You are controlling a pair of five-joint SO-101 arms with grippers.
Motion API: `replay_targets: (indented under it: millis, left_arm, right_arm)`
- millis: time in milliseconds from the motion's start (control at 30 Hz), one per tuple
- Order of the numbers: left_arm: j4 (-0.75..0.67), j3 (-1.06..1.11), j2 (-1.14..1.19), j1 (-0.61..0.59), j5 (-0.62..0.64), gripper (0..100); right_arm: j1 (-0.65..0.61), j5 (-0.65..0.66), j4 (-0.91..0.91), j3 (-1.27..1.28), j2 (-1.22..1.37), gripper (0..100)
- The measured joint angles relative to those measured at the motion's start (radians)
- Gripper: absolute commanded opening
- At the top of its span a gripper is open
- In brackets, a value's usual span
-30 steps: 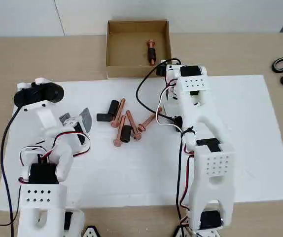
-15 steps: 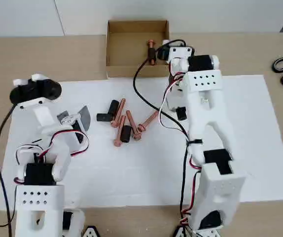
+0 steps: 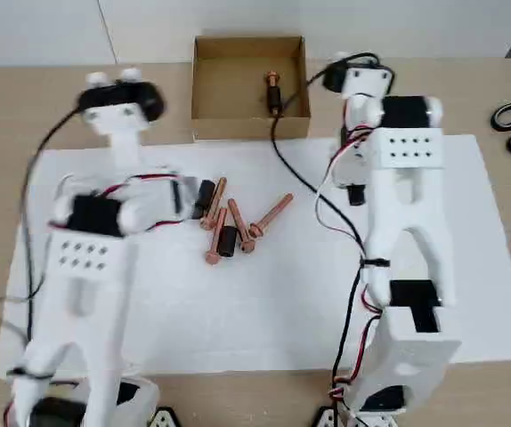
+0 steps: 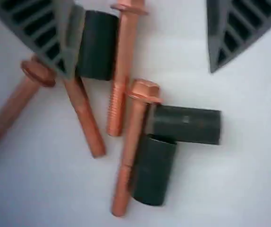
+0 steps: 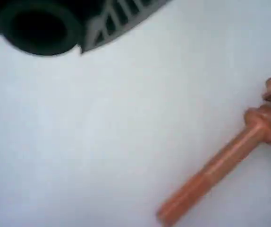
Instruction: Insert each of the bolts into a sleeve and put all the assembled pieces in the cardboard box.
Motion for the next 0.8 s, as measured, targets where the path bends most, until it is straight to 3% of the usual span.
replay_targets:
  millis: [133, 300, 433, 567, 800]
  left_arm:
    - [0.000, -0.087, 0.175, 0.124, -0.028, 18]
    - [-0.015, -0.181, 0.377, 0.166, -0.043, 18]
    - [-0.020, -0.233, 0.505, 0.219, -0.199, 18]
    - [-0.061, -0.284, 0.598, 0.265, -0.334, 18]
    - [-0.133, -0.334, 0.740, 0.267, -0.364, 18]
  right_arm:
    - [0.112, 0.000, 0.000, 0.000, 0.000, 0.4]
    - [0.253, 0.000, 0.000, 0.000, 0.000, 0.5]
    - [0.328, 0.006, 0.005, 0.000, 0.000, 0.5]
    - [0.353, 0.020, 0.011, 0.000, 0.000, 0.5]
    - [0.353, 0.023, 0.017, 0.000, 0.000, 0.5]
